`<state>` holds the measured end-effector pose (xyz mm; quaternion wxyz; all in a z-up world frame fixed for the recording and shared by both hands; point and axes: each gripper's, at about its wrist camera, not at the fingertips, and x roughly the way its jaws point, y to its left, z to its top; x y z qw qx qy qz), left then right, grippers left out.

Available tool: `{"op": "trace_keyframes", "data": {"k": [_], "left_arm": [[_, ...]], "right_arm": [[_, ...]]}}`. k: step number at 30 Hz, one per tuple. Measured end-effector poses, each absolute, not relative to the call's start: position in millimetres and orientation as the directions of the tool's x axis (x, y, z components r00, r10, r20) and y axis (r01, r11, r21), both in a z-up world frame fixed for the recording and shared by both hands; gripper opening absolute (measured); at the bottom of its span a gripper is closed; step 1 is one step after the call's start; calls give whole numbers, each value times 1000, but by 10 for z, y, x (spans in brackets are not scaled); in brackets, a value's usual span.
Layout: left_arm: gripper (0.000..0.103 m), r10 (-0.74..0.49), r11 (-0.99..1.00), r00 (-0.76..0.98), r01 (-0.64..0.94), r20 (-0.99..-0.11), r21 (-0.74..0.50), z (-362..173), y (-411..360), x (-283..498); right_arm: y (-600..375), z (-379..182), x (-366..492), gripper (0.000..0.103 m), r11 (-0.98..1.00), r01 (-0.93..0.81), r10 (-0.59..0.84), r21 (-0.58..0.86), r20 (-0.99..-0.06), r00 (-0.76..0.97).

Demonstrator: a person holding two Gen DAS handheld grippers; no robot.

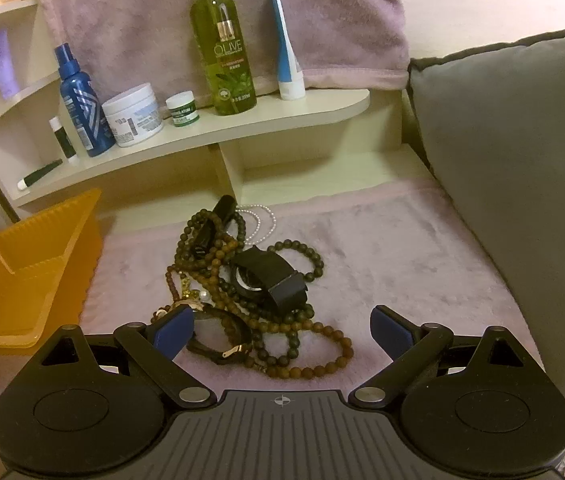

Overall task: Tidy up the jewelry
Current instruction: 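Grasp and tilt the orange tray rim with left tool while right tool nears jewelry, then grasp the metal-band watch from the jewelry pile with the right tool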

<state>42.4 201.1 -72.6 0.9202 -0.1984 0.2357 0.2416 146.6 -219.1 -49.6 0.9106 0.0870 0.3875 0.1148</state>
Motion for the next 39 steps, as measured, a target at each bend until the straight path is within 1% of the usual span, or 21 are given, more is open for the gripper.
{"op": "trace_keyframes", "data": {"k": [3,7,9,10,13,15,19,20,21,22,23,24,27,29,32,33,35,37,39], "left_arm": [[65,366,804,770,-545,-522,-240,-761,2016,489],[62,386,804,768,-552,-512,-222,-793,2037,522],[55,383,807,770,-548,-510,-221,-815,2055,545],[53,381,809,770,-545,-512,-219,-828,2061,564],[53,396,811,767,-550,-506,-198,-846,2048,606],[50,408,809,763,-556,-501,-188,-835,2048,620],[29,422,810,760,-561,-494,-171,-803,2066,586],[24,425,812,761,-560,-490,-165,-789,2067,573],[23,421,813,763,-558,-491,-169,-774,2080,558],[19,417,812,766,-556,-489,-179,-764,2095,526],[17,410,812,772,-551,-485,-191,-744,2109,502],[17,403,818,779,-542,-480,-194,-716,2117,487],[16,395,837,790,-520,-470,-171,-628,2105,469],[14,382,846,798,-505,-466,-171,-578,2118,428],[12,366,858,813,-483,-453,-173,-493,2124,359],[12,360,863,819,-474,-447,-173,-462,2121,339],[11,353,871,825,-461,-441,-166,-392,2097,302],[11,350,876,827,-455,-440,-158,-361,2075,297],[11,346,878,829,-451,-439,-159,-342,2068,276]], "right_arm": [[-2179,-506,1496,95,959,-141,274,245,-687,673],[-2177,-527,1517,95,960,-141,272,241,-689,672],[-2183,-547,1528,95,960,-137,271,243,-692,669],[-2187,-553,1531,95,960,-136,270,243,-693,668],[-2203,-567,1535,95,961,-131,266,242,-696,667],[-2206,-568,1543,95,962,-128,263,241,-696,668],[-2214,-560,1543,95,959,-134,273,249,-690,670],[-2206,-553,1538,94,958,-142,279,250,-687,671],[-2195,-544,1531,93,956,-154,286,249,-682,673],[-2175,-535,1526,88,955,-168,293,246,-677,675],[-2151,-528,1523,85,952,-185,303,243,-674,674],[-2137,-525,1517,84,950,-197,310,241,-671,673],[-2066,-528,1505,75,940,-252,341,231,-664,665],[-2015,-544,1498,62,930,-291,364,224,-667,650],[-1946,-596,1491,48,920,-331,379,208,-682,626],[-1933,-628,1492,45,919,-336,379,205,-688,618],[-1925,-679,1513,32,918,-336,381,210,-699,605],[-1917,-713,1535,26,919,-332,380,213,-706,598],[-1904,-725,1549,25,923,-330,370,201,-705,606]]}}
